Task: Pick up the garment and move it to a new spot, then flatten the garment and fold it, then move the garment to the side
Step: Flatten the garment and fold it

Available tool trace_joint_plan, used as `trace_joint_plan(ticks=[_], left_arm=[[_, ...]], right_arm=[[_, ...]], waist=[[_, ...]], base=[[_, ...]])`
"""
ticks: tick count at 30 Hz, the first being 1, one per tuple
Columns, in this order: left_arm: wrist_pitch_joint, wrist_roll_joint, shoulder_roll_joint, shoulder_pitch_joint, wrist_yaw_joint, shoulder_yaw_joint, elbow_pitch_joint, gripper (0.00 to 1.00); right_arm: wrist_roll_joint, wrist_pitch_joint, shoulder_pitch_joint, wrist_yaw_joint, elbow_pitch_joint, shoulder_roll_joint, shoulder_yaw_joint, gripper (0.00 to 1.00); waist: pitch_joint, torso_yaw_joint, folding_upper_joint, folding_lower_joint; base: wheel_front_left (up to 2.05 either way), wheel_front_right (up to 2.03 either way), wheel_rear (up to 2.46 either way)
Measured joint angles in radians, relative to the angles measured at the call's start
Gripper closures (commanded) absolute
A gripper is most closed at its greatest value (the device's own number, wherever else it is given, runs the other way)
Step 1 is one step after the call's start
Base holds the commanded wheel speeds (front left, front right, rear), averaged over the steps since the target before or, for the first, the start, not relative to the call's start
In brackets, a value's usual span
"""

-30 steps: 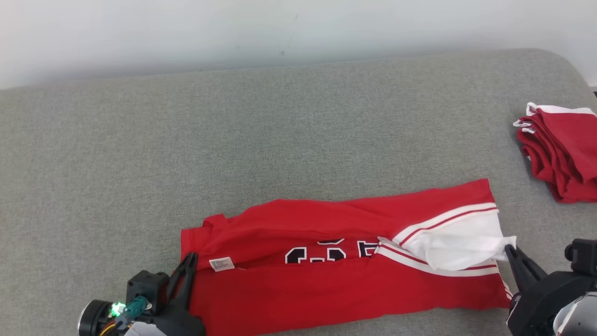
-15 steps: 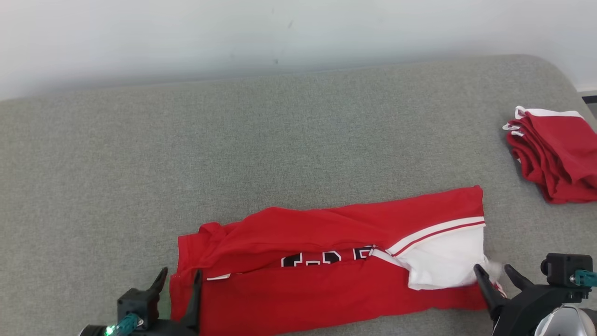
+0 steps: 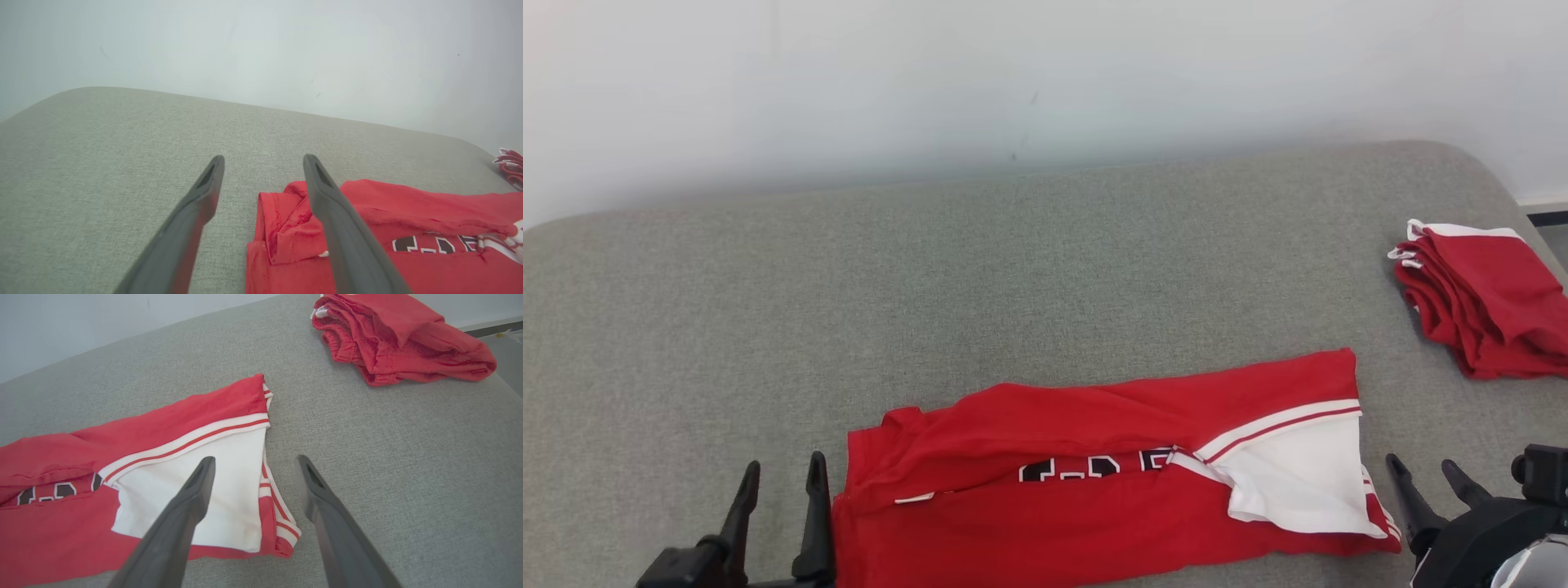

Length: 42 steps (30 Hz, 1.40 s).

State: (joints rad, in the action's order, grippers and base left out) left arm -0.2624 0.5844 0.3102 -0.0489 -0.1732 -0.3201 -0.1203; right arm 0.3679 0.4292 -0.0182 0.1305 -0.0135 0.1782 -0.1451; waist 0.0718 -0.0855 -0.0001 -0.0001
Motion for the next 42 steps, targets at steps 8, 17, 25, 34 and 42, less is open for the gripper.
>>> trace_joint_plan(ticks=[8, 17, 25, 34, 42], left_arm=[[0.0, -0.148, -0.13, 0.095, 0.123, 0.197, 0.062, 0.0], [0.0, -0.237, -0.219, 0.129, 0.203, 0.318, 0.066, 0.0], [0.0, -0.29, -0.245, 0.117, 0.244, 0.357, 0.076, 0.0], [0.0, -0.31, -0.255, 0.102, 0.263, 0.363, 0.072, 0.0], [0.0, -0.319, -0.257, 0.1, 0.27, 0.375, 0.076, 0.0]], right_arm=[[0.009, 0.025, 0.057, 0.0, -0.08, -0.017, -0.064, 0.0], [0.009, 0.054, 0.14, 0.0, -0.184, -0.015, -0.102, 0.0], [0.009, 0.072, 0.207, 0.0, -0.274, 0.0, -0.104, 0.0], [-0.017, 0.118, 0.245, 0.0, -0.36, -0.016, -0.121, 0.0], [-0.025, 0.154, 0.259, -0.002, -0.386, -0.019, -0.112, 0.56]], waist=[[-0.018, 0.017, 0.0, 0.0], [0.009, 0.044, 0.0001, 0.0001], [0.064, 0.078, 0.0002, 0.0002], [0.113, 0.12, 0.0001, 0.0002], [0.118, 0.128, 0.0, 0.0001]], base=[[0.0, 0.0, 0.0], [0.0, 0.0, 0.0], [0.0, 0.0, 0.0], [0.0, 0.0, 0.0], [0.0, 0.0, 0.0]])
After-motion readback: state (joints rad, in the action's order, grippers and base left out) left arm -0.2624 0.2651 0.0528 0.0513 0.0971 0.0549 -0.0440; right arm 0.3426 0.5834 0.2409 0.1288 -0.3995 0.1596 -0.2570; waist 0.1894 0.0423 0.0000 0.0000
